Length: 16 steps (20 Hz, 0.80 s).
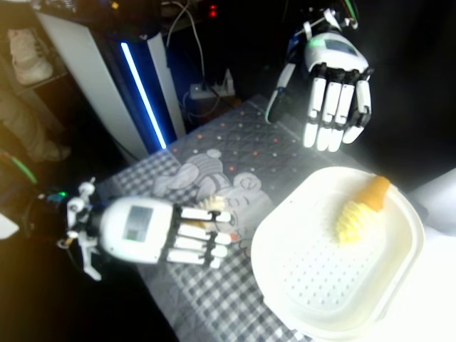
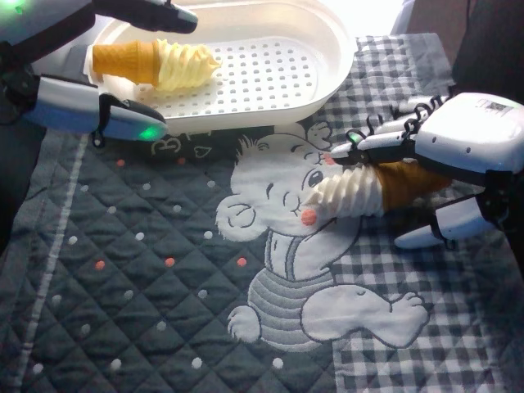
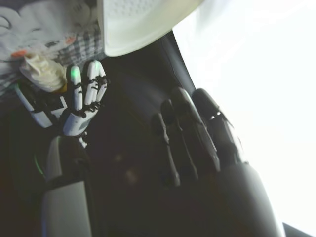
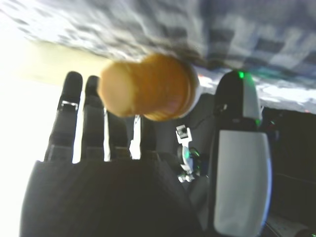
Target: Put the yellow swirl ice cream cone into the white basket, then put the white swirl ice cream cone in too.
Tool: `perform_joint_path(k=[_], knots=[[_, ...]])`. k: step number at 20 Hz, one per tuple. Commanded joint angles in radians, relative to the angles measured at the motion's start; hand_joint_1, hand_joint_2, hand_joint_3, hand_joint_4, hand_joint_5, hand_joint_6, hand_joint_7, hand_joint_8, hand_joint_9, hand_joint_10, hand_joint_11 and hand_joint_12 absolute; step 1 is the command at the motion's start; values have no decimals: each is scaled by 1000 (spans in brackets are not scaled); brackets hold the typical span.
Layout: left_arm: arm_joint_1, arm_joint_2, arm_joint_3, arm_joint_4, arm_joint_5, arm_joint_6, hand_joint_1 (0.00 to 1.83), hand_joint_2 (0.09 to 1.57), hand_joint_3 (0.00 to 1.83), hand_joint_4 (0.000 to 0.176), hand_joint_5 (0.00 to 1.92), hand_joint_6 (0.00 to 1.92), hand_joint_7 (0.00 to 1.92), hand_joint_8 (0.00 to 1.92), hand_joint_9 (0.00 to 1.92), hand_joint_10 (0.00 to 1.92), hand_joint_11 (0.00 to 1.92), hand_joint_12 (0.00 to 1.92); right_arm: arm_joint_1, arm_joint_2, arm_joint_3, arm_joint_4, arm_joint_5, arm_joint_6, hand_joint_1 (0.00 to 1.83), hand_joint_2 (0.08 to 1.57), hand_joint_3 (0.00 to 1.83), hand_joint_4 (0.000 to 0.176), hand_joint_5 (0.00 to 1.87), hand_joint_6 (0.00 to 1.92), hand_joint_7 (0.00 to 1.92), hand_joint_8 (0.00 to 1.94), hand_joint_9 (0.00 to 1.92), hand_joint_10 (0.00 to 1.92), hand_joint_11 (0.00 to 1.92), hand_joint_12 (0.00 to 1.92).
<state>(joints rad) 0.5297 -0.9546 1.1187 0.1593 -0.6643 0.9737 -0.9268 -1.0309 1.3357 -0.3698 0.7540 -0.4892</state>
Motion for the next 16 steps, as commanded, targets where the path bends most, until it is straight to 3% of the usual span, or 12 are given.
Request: perform_joint_path(k=[1,2,3,5,8,9,10,11,12,13,14,16], knots=[[-8,3,-1,-21,-125,-5,779,896,2,0,663,0,729,4,739,22,274,1141,11,-10,12,28,75,-3,1093,968,1,10,622,11,723,30,977,170,685,1213],[-6,3,-1,-25,-124,-6,769,898,2,0,661,0,738,7,737,20,260,1127,11,-16,17,31,71,-3,1198,985,1,0,798,3,939,36,1026,408,728,1328],[-5,3,-1,-30,-124,-6,828,896,0,0,662,1,742,7,740,21,240,1119,11,-22,22,34,67,-3,1293,1071,4,0,1019,507,1076,966,950,1058,772,1582],[-2,3,-1,-34,-124,-6,838,894,0,0,662,0,745,7,748,23,253,1124,11,-28,27,34,59,0,1278,1077,1,0,1029,661,1097,981,1006,1054,816,1567],[11,2,-1,-46,-124,-6,864,900,2,0,660,0,765,6,761,22,312,1019,13,-28,35,36,59,14,1266,1078,0,0,1133,554,1048,1075,1027,961,826,1500],[16,3,-1,-50,-125,-6,872,895,0,0,658,0,783,7,773,25,320,1045,17,-27,41,32,64,31,1274,1088,2,0,1123,499,1022,1186,1058,1341,933,1705],[21,4,-1,-53,-127,-6,872,895,0,0,658,0,783,7,773,25,320,1045,18,-24,45,28,74,54,1274,1088,2,0,1123,499,1022,1186,1058,1341,933,1705],[28,7,-1,-55,-132,-15,875,893,0,0,661,0,784,4,770,22,303,1078,18,-11,54,18,102,110,1195,1081,10,0,1066,785,1020,1424,1030,1693,926,1878],[32,10,-2,-55,-136,-20,870,890,0,0,665,1,786,4,770,22,294,1082,18,1,57,18,121,136,1248,1117,0,0,1004,741,987,1304,981,1493,845,1764],[40,17,-6,-58,-146,-23,824,885,0,0,674,4,797,8,772,22,282,1081,18,24,57,21,155,168,1374,1115,0,0,1006,651,980,1053,891,1333,719,1396],[47,21,-9,-63,-154,-23,824,885,0,0,674,4,797,8,772,22,282,1081,20,38,57,27,176,180,1374,1115,0,0,1006,651,980,1053,891,1333,719,1396],[67,31,-18,-78,-177,-23,840,889,0,0,670,1,789,3,773,25,234,1184,27,70,56,64,239,188,1389,1062,0,0,1045,837,1143,642,1000,1075,786,1181]])
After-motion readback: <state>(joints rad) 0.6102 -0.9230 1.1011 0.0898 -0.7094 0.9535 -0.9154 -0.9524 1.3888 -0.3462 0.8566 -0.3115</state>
